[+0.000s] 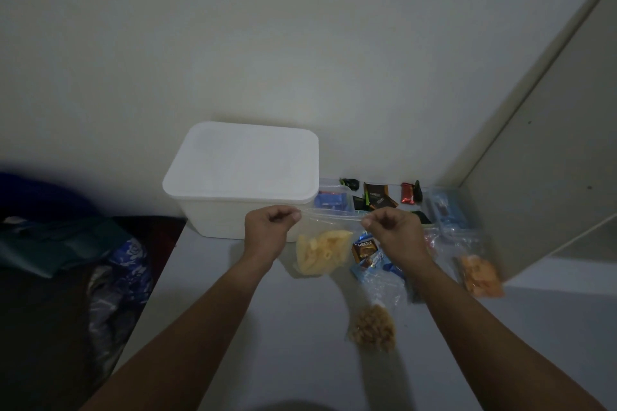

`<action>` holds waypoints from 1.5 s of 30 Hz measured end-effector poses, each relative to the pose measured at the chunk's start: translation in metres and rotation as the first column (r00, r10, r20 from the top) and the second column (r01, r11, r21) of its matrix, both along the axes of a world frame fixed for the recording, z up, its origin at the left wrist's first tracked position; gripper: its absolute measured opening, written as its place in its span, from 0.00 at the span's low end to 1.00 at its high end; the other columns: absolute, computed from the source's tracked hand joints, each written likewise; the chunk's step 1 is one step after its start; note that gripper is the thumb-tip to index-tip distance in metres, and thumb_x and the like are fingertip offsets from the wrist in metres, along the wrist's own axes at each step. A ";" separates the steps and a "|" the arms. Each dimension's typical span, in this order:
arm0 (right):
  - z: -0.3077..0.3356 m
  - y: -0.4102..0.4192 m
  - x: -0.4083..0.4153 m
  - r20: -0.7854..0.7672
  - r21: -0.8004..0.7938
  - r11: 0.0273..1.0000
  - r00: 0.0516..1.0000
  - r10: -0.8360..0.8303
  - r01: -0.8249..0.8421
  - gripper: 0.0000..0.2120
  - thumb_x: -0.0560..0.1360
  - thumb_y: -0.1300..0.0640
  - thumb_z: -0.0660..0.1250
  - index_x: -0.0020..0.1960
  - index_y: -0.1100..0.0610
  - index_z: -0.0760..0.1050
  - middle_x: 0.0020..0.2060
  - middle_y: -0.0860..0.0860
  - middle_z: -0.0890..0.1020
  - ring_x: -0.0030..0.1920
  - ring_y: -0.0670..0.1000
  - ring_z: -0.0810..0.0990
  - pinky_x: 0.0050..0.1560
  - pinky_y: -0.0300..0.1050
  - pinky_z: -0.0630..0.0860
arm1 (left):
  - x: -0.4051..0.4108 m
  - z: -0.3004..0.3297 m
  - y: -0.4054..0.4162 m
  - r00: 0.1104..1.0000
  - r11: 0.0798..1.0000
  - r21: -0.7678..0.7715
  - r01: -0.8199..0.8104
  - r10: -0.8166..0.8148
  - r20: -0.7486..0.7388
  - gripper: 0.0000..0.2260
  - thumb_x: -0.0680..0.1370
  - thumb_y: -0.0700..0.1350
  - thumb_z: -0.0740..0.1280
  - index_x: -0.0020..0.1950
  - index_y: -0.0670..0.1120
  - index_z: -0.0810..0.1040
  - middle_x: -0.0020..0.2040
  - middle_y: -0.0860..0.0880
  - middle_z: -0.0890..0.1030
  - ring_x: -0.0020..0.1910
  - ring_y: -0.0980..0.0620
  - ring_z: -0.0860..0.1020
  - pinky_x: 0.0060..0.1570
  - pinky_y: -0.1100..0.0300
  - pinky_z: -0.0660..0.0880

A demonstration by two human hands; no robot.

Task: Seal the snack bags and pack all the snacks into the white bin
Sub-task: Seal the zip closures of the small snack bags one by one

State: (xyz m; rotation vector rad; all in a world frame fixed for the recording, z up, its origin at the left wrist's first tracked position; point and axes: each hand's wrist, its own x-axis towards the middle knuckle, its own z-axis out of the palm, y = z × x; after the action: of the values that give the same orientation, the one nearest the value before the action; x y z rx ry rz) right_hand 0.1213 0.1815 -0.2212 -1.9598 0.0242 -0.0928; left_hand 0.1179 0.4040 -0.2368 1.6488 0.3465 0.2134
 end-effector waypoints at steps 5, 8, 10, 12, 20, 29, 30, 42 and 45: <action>0.003 -0.006 0.002 0.011 -0.015 0.999 0.999 0.038 -0.038 0.02 0.72 0.64 0.70 0.45 0.61 0.81 0.39 0.51 0.83 0.41 0.46 0.81 0.40 0.33 0.78 | 0.000 0.002 -0.007 1.000 0.999 0.045 0.016 -0.017 0.002 0.02 0.71 0.36 0.72 0.41 0.42 0.84 0.36 0.47 0.83 0.36 0.55 0.79 0.46 0.59 0.76; 0.001 -0.009 0.003 0.025 -0.072 0.997 0.999 0.043 -0.041 0.02 0.73 0.63 0.70 0.42 0.59 0.80 0.37 0.49 0.81 0.40 0.45 0.79 0.42 0.35 0.75 | 0.002 0.004 -0.012 0.999 0.996 0.075 0.037 -0.038 0.020 0.06 0.72 0.35 0.71 0.38 0.44 0.82 0.34 0.50 0.82 0.33 0.60 0.77 0.44 0.61 0.75; 0.001 -0.009 0.003 0.037 -0.097 0.995 0.998 0.044 -0.041 0.03 0.74 0.63 0.69 0.41 0.57 0.78 0.37 0.49 0.80 0.40 0.44 0.78 0.42 0.36 0.74 | 0.003 0.006 -0.015 0.998 0.994 0.098 0.042 -0.046 0.037 0.07 0.73 0.35 0.70 0.38 0.45 0.81 0.35 0.50 0.81 0.35 0.58 0.78 0.45 0.62 0.75; 0.000 -0.010 0.006 0.043 -0.094 0.995 0.998 0.036 -0.031 0.04 0.75 0.62 0.68 0.41 0.56 0.78 0.37 0.50 0.80 0.40 0.47 0.78 0.43 0.39 0.75 | 0.003 0.006 -0.017 0.997 0.992 0.113 0.052 -0.058 0.049 0.07 0.73 0.35 0.69 0.38 0.46 0.80 0.36 0.50 0.80 0.38 0.55 0.77 0.45 0.61 0.74; 0.005 -0.010 0.005 -0.009 -0.023 0.994 0.994 0.106 -0.106 0.05 0.76 0.60 0.66 0.46 0.63 0.76 0.41 0.56 0.80 0.42 0.48 0.77 0.39 0.32 0.75 | 0.004 0.013 -0.021 0.990 0.993 0.032 0.110 -0.113 0.086 0.06 0.73 0.36 0.71 0.38 0.44 0.78 0.37 0.47 0.79 0.40 0.50 0.77 0.47 0.53 0.77; 0.010 -0.007 0.014 0.002 -0.068 0.992 0.995 0.102 -0.102 0.02 0.74 0.61 0.69 0.44 0.60 0.79 0.39 0.54 0.82 0.43 0.51 0.81 0.44 0.38 0.76 | 0.006 0.023 -0.025 0.978 0.979 0.022 0.201 -0.202 0.060 0.04 0.72 0.36 0.72 0.41 0.44 0.79 0.40 0.47 0.81 0.42 0.51 0.78 0.47 0.54 0.78; 0.011 -0.006 0.013 -0.003 -0.076 0.991 0.994 0.109 -0.109 0.02 0.74 0.61 0.69 0.44 0.60 0.79 0.39 0.53 0.82 0.43 0.51 0.80 0.44 0.38 0.76 | 0.006 0.025 -0.025 0.976 0.977 0.042 0.211 -0.213 0.055 0.03 0.72 0.37 0.72 0.42 0.43 0.80 0.40 0.47 0.81 0.42 0.51 0.78 0.47 0.55 0.78; 0.027 0.000 0.017 0.046 -0.299 0.938 0.979 0.198 -0.176 0.06 0.71 0.55 0.73 0.47 0.53 0.80 0.40 0.41 0.78 0.45 0.44 0.76 0.48 0.42 0.74 | 0.010 0.030 -0.042 0.983 0.972 0.150 0.179 -0.184 0.018 0.02 0.72 0.38 0.73 0.41 0.43 0.82 0.37 0.49 0.81 0.38 0.53 0.78 0.46 0.53 0.78; 0.036 0.005 0.019 0.031 -0.397 0.900 0.977 0.211 -0.182 0.04 0.72 0.56 0.71 0.46 0.54 0.81 0.36 0.38 0.74 0.45 0.44 0.74 0.52 0.46 0.72 | 0.011 0.033 -0.044 0.975 0.969 0.128 0.212 -0.219 0.039 0.01 0.72 0.39 0.72 0.42 0.42 0.82 0.37 0.48 0.81 0.37 0.55 0.77 0.42 0.58 0.77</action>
State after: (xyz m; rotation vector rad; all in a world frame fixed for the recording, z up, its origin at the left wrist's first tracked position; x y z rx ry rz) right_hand 0.1402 0.1862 -0.1855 -2.3470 -0.2608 -0.0372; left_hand 0.1293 0.3600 -0.2042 1.7846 0.1135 0.1162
